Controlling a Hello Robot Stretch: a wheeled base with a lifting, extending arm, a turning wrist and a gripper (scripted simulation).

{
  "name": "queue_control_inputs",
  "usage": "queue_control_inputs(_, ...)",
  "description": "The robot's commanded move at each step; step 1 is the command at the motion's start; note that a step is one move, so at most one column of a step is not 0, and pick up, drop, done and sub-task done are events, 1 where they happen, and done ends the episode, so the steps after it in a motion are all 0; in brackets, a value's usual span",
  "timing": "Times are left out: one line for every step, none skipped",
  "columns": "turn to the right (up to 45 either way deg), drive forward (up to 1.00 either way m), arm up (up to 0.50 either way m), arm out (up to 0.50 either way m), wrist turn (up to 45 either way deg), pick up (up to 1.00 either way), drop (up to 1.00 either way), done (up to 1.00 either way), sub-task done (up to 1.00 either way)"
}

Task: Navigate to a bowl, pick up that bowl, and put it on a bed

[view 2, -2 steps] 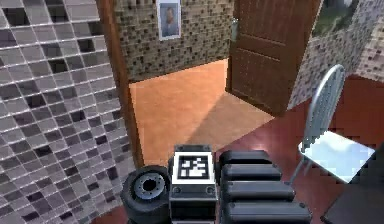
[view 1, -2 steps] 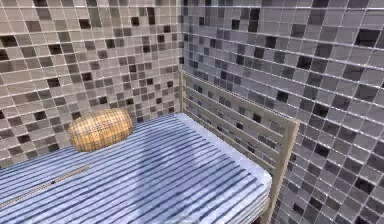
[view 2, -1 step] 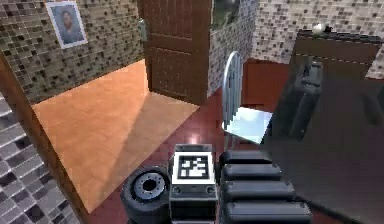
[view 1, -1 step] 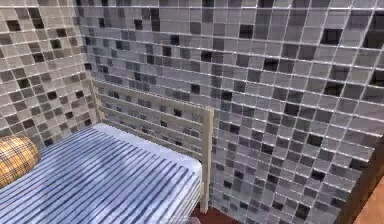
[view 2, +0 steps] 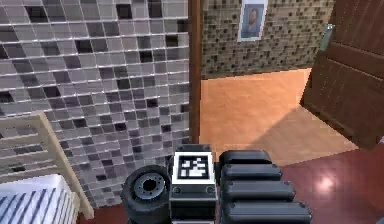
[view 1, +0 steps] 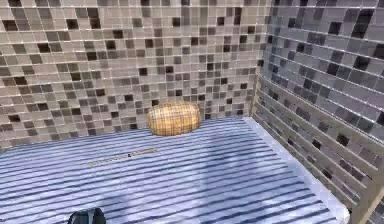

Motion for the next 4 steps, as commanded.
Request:
queue_control_inputs(-45.0, 0.00, 0.00, 0.00, 0.0, 0.00, 0.00, 0.00, 0.00)
queue_control_inputs(-24.0, 0.00, 0.00, 0.00, 0.0, 0.00, 0.00, 0.00, 0.00)
queue_control_inputs(45.0, 0.00, 0.00, 0.00, 0.0, 0.00, 0.00, 0.00, 0.00)
queue_control_inputs(45.0, 0.00, 0.00, 0.00, 0.0, 0.00, 0.00, 0.00, 0.00)
